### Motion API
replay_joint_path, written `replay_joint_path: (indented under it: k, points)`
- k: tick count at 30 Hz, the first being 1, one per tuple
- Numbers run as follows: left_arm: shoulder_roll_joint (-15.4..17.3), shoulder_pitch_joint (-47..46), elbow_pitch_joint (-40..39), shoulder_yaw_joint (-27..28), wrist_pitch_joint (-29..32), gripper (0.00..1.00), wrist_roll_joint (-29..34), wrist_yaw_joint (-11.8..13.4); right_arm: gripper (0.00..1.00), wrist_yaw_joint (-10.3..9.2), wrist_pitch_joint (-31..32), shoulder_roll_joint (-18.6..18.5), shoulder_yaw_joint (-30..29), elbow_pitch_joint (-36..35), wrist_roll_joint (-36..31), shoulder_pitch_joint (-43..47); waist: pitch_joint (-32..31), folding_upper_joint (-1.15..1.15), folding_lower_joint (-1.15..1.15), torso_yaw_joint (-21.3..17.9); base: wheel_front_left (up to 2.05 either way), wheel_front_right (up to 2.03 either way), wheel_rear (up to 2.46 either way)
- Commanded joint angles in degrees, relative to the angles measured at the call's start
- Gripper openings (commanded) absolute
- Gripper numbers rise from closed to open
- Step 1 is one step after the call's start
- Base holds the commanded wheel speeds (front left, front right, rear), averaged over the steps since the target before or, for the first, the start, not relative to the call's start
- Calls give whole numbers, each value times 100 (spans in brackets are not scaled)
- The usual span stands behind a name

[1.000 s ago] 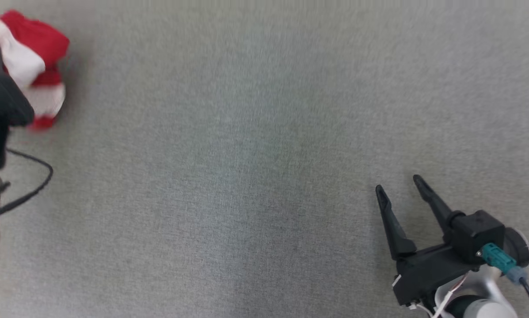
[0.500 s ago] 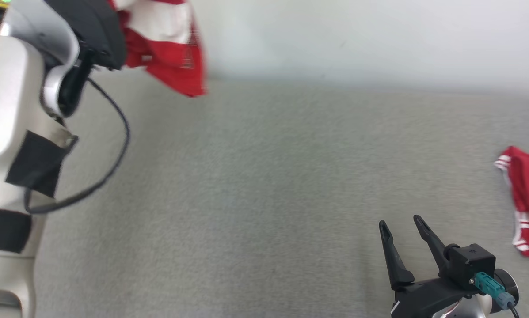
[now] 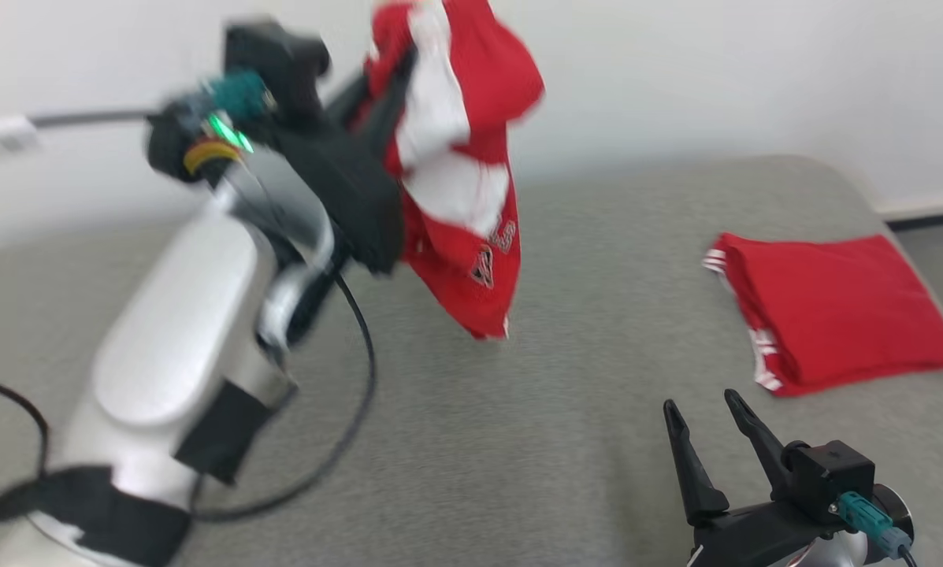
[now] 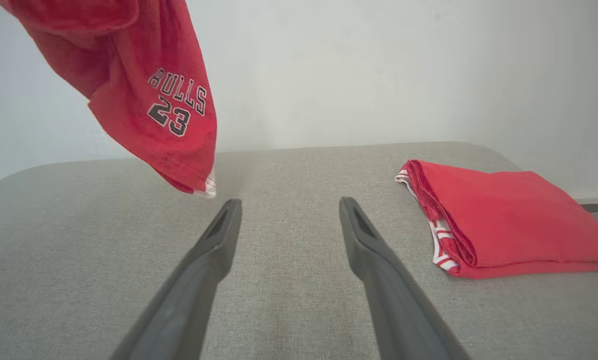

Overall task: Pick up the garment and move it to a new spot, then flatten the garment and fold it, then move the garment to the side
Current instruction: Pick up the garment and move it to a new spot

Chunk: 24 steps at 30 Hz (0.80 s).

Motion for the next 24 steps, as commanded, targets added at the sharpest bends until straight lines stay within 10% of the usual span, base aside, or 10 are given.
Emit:
replay_joint_path:
  k: [1, 12, 13, 24]
  points:
    - [-98, 290, 3, -55, -41, 0, -61, 45, 100, -11, -13, 8, 13, -19, 19, -8, 118, 1, 1, -540, 0, 0, 0]
    - [-387, 1936, 1087, -539, -568, 0, -60, 232, 100, -11, -80, 10, 255, 22, 103, -244, 549, 1, 1, -875, 0, 0, 0]
    - [-436, 1993, 1213, -551, -658, 98, -64, 235, 100, -11, -88, 10, 269, 40, 112, -252, 563, 1, 1, -869, 0, 0, 0]
    - [-622, 2413, 1296, -387, -2284, 100, 7, 355, 100, -11, -40, 8, -142, 51, 5, -17, 271, 1, 1, -294, 0, 0, 0]
